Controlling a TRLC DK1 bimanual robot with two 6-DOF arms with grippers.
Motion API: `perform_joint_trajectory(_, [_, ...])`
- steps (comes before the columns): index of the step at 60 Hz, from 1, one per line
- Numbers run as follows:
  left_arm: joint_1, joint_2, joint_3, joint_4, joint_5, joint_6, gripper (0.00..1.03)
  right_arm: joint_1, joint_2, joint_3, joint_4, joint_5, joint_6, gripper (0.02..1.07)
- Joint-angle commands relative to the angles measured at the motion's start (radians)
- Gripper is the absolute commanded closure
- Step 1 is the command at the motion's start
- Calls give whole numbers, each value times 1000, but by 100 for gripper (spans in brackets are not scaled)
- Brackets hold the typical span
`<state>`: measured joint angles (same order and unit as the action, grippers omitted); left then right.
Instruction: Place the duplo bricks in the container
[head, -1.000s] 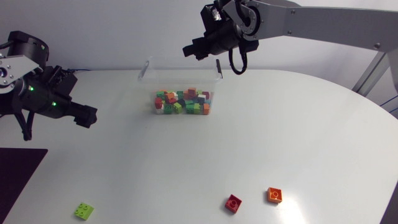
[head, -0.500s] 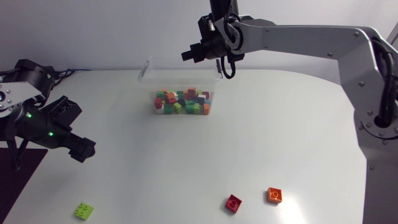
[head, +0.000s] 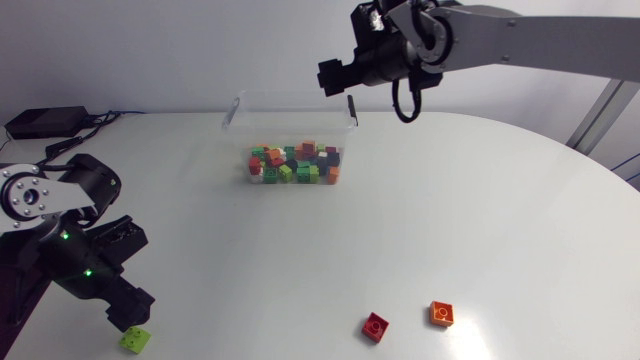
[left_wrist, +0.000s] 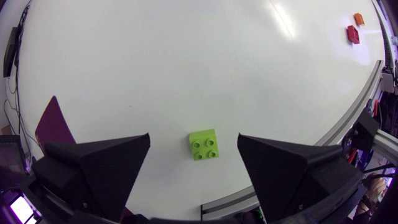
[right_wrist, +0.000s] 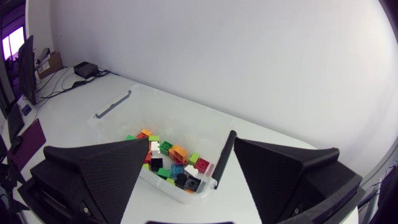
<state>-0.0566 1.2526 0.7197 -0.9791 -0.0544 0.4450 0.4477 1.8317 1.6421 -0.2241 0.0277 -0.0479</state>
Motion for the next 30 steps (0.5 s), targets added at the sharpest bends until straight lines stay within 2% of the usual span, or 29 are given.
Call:
perform_joint_trajectory(1, [4,36,-42,-16,-16,-20,6,5,-89,-102,-1,5,26,6])
perform_joint_trajectory(9, [11,97,-65,-6,-24,-54,8,16,-212,-255,-29,8,29,6])
perform_joint_trajectory(30, [15,172,-108,80,-19,-86,27,22,-485,-576,-115,8,37,7])
